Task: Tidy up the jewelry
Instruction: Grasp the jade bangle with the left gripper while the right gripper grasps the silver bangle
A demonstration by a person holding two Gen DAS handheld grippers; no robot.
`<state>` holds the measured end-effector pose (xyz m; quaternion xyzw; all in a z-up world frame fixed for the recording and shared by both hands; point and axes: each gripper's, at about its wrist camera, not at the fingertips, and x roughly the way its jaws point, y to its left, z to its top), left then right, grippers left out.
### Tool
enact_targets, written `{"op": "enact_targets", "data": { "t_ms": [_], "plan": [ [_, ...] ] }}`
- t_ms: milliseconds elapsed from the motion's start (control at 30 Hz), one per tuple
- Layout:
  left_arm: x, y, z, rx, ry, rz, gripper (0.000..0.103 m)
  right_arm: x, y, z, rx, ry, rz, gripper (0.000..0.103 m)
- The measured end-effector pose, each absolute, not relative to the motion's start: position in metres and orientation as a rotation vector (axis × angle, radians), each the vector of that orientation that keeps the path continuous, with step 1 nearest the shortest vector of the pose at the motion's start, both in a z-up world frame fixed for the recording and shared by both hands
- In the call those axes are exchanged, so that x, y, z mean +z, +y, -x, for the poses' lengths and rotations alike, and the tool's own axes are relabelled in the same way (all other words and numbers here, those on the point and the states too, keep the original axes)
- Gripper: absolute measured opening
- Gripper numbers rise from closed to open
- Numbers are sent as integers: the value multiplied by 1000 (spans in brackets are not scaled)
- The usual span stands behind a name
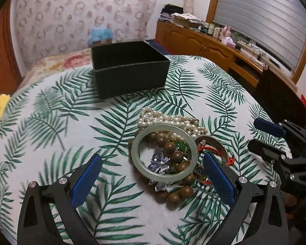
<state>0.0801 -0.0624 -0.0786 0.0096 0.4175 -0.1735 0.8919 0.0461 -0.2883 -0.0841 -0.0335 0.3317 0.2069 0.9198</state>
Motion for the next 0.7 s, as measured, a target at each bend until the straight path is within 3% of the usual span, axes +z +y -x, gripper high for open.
{"op": "enact_targets", "data": {
  "t_ms": [100, 267, 400, 467, 567, 700],
  "plan": [
    [-82, -64, -87, -386, 884, -5, 90, -84, -289, -48, 430, 690, 68, 56],
    [-85, -69, -95, -402, 903, -12, 85, -89, -285, -52, 454, 715, 85, 39],
    [-85, -78, -96, -422, 902, -50, 84, -90, -281, -57, 473, 730, 94, 35],
    [-87, -79, -97, -415, 905, -61, 74, -90, -279, -59, 483, 736, 97, 35],
    [-86, -77, -96, -420, 900, -55, 69, -91, -276, -64, 503, 747, 105, 35],
    [-79, -68, -89, -426, 880, -32, 69, -95, -270, -73, 531, 774, 120, 30]
  ]
}}
